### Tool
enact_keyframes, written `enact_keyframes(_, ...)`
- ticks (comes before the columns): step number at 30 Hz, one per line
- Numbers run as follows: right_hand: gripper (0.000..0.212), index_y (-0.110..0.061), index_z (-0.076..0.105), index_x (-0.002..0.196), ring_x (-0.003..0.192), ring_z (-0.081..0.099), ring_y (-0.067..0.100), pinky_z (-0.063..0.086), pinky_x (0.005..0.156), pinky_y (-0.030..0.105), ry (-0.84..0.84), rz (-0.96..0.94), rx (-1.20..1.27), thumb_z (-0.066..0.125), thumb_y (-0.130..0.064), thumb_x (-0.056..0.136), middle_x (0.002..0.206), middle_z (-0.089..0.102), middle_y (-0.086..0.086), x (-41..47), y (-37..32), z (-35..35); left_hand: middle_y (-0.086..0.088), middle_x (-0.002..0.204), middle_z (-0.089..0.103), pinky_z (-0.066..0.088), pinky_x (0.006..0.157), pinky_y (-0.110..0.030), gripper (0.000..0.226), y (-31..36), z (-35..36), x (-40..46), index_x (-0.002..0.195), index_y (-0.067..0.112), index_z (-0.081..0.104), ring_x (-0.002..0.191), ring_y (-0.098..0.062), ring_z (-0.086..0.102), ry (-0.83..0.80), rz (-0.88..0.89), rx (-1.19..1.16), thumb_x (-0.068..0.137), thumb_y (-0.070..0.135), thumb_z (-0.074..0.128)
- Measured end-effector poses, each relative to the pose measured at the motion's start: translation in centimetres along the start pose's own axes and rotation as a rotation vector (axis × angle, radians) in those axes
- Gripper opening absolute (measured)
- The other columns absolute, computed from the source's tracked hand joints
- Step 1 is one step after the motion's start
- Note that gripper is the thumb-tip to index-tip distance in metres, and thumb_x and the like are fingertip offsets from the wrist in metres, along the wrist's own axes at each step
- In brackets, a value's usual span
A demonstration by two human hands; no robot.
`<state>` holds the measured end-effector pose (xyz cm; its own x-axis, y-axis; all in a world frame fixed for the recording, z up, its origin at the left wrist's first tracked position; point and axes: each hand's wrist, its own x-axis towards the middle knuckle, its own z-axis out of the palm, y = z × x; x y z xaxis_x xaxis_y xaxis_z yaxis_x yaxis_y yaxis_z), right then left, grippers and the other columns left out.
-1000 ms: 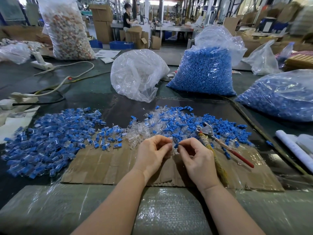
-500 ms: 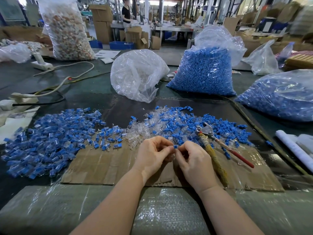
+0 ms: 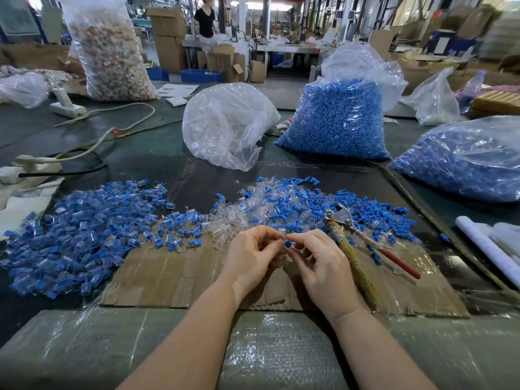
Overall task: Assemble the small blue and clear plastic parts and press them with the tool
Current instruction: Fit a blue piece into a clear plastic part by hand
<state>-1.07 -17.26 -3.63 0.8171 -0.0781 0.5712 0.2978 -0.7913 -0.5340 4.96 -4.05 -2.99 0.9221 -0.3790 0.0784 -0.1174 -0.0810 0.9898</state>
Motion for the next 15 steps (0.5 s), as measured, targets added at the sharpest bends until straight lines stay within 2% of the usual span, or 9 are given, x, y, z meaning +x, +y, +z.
enact_keyframes(6, 0.018, -0.015, 0.069, 0.102, 0.084, 0.057, 0.011, 0.052, 0.074, 0.035, -0.002, 0.001, 0.002, 0.066, -0.009, 0.085, 0.090, 0.060, -0.005, 0.11, -0.15, -0.13, -0.018, 0.079, 0.069, 0.054, 0.061, -0.019, 0.008, 0.15, 0.00, 0.01, 0.091, 0.003, 0.066, 0.065, -0.015, 0.064, -0.008, 0.001, 0.012, 0.087, 0.000, 0.060)
enact_keyframes(15, 0.020, -0.016, 0.069, 0.102, 0.086, 0.058, 0.011, 0.052, 0.076, 0.035, -0.002, 0.007, -0.007, 0.066, -0.007, 0.084, 0.090, 0.061, -0.005, 0.10, -0.28, -0.15, -0.015, 0.078, 0.069, 0.053, 0.062, -0.020, 0.008, 0.13, -0.07, 0.02, 0.088, 0.006, 0.067, 0.066, -0.015, 0.065, -0.003, -0.010, 0.014, 0.086, 0.001, 0.061)
